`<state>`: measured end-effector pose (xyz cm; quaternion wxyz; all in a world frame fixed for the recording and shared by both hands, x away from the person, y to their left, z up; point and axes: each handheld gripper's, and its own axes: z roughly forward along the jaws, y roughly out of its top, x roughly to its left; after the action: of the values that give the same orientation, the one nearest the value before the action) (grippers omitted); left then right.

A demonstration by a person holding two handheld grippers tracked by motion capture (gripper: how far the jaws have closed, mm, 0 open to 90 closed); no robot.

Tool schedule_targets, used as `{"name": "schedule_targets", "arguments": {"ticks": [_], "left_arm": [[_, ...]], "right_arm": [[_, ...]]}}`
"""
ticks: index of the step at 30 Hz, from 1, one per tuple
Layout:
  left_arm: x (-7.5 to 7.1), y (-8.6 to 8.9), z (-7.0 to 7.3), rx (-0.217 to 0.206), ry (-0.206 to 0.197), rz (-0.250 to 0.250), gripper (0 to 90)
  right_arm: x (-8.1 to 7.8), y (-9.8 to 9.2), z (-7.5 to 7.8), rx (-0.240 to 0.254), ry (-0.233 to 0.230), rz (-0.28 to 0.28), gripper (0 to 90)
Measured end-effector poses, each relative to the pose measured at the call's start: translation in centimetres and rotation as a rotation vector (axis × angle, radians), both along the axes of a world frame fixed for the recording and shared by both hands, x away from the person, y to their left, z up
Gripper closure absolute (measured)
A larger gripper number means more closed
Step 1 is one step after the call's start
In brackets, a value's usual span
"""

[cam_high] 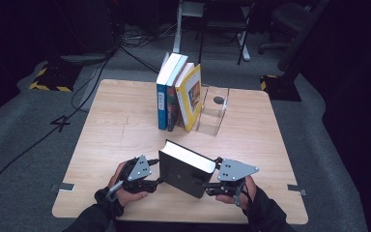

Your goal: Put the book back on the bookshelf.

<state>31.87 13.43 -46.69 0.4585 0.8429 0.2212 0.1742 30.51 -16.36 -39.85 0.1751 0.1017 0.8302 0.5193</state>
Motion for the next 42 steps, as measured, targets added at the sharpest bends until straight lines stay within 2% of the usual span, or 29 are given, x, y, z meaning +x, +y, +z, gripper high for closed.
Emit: {"name": "schedule_targets", "arguments": {"ticks": [2,4,5,6,16,19,21,23,26,29,32,33,34,35,36,37,38,41,42], "left_arm": [[0.0,-0.7,0.0,0.007,-0.013,0.012,42.5],[0.2,-1.8,0.1,0.007,-0.023,-0.001,43.0],[0.2,-1.8,0.1,0.007,-0.023,-0.001,43.5],[0.3,-2.3,0.2,0.012,-0.035,-0.005,43.3],[1.9,-5.1,-0.1,-0.011,-0.029,-0.029,39.9],[2.1,-5.4,-0.1,-0.017,-0.026,-0.035,40.2],[2.3,-5.4,-0.1,-0.019,-0.018,-0.029,38.9],[2.3,-5.4,-0.1,-0.019,-0.011,-0.030,36.9],[2.1,-5.4,-0.1,-0.021,0.005,-0.023,35.3],[2.1,-5.4,-0.2,-0.011,0.011,-0.024,33.7],[1.9,-4.9,-0.4,0.025,0.052,-0.022,31.9],[1.9,-4.9,-0.4,0.025,0.052,-0.022,31.2],[1.7,-4.4,-0.5,0.049,0.061,-0.018,31.2],[1.6,-4.1,-0.6,0.052,0.072,-0.017,31.0],[1.5,-3.1,-0.8,0.055,0.122,-0.019,28.2],[1.3,-2.5,-0.9,0.061,0.139,-0.002,27.6],[1.3,-2.5,-0.9,0.061,0.139,-0.002,27.5],[0.4,-0.6,-1.5,0.117,0.160,0.024,22.7],[0.1,0.0,-1.8,0.122,0.170,0.024,22.7]], "right_arm": [[-0.3,-0.2,0.0,-0.007,-0.016,-0.040,47.8],[-0.3,-0.7,0.1,-0.007,-0.012,-0.056,48.2],[-0.3,-0.7,0.1,-0.007,-0.012,-0.056,48.2],[-0.2,-1.4,0.1,-0.005,-0.006,-0.066,48.3],[0.0,-3.7,0.6,-0.029,0.009,-0.120,48.0],[0.1,-4.0,0.8,-0.013,0.034,-0.131,48.1],[0.1,-4.1,1.1,-0.025,0.053,-0.147,48.0],[0.0,-3.9,1.5,-0.060,0.060,-0.157,47.5],[-0.1,-3.8,2.8,-0.064,0.072,-0.169,45.8],[0.1,-3.5,3.5,-0.106,0.097,-0.179,44.5],[0.6,-3.0,3.9,-0.124,0.126,-0.183,43.8],[0.6,-3.0,3.9,-0.124,0.126,-0.183,43.8],[0.7,-2.8,4.0,-0.131,0.132,-0.184,43.8],[1.0,-2.6,4.0,-0.137,0.137,-0.179,43.5],[1.3,-2.4,3.9,-0.141,0.153,-0.180,43.2],[1.4,-2.3,3.9,-0.136,0.162,-0.178,43.9],[1.4,-2.3,3.9,-0.136,0.162,-0.178,43.9],[1.5,-2.2,3.6,-0.122,0.169,-0.180,44.3],[1.5,-2.2,3.6,-0.115,0.169,-0.178,44.4]]}}
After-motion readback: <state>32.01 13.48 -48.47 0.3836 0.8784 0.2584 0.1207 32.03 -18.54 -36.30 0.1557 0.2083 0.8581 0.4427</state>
